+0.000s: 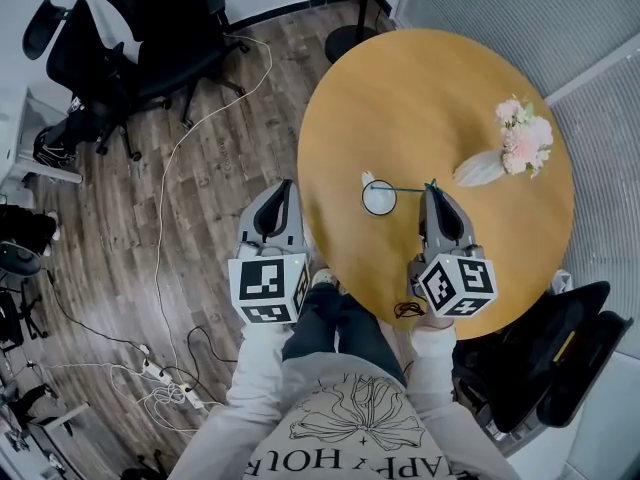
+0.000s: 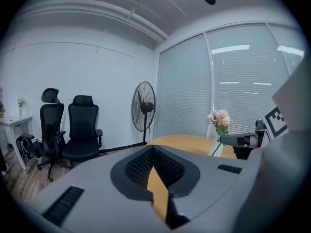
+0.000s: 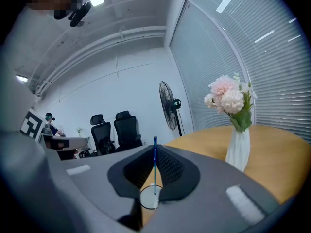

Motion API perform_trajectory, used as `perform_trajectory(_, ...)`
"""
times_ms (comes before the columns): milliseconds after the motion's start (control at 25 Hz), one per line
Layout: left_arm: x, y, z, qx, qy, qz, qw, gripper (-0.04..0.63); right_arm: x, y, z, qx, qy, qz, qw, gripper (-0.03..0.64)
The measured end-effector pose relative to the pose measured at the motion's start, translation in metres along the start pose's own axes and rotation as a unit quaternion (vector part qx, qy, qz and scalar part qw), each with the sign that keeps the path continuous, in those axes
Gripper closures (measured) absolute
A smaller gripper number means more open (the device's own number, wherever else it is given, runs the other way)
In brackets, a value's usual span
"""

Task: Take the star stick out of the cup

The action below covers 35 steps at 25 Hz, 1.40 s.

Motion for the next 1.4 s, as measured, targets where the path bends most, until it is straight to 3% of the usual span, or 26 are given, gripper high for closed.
perform_trajectory(520, -0.023, -0.039, -0.017, 0.003, 0.016, -0.058, 0.9982, 0.589, -0.025, -0.055, 0.009, -0.034, -0.01, -0.05, 0.998, 0.592)
perform_trajectory(960, -0.037, -0.073, -0.033, 0.011, 0.029, -0.108, 0.9937, 0.589, -0.041, -0.105, 0.007, -0.066, 0.012, -0.12, 0.991, 0.592)
perform_trajectory(1400, -0.049, -0.098, -0.04, 0.019, 0.033, -0.143, 0.989, 0.589, -0.049, -0.136, 0.008, -0.09, 0.032, -0.157, 0.983, 0.591)
Point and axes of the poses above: the fingertips, and each gripper's own axes: x forward along the fingers, z to its left, y out of its underside, the point moved 8 cm from there along -x, backward along the fingers, and after that the axes turned 15 degrees about -x, right-handed, at the moved point
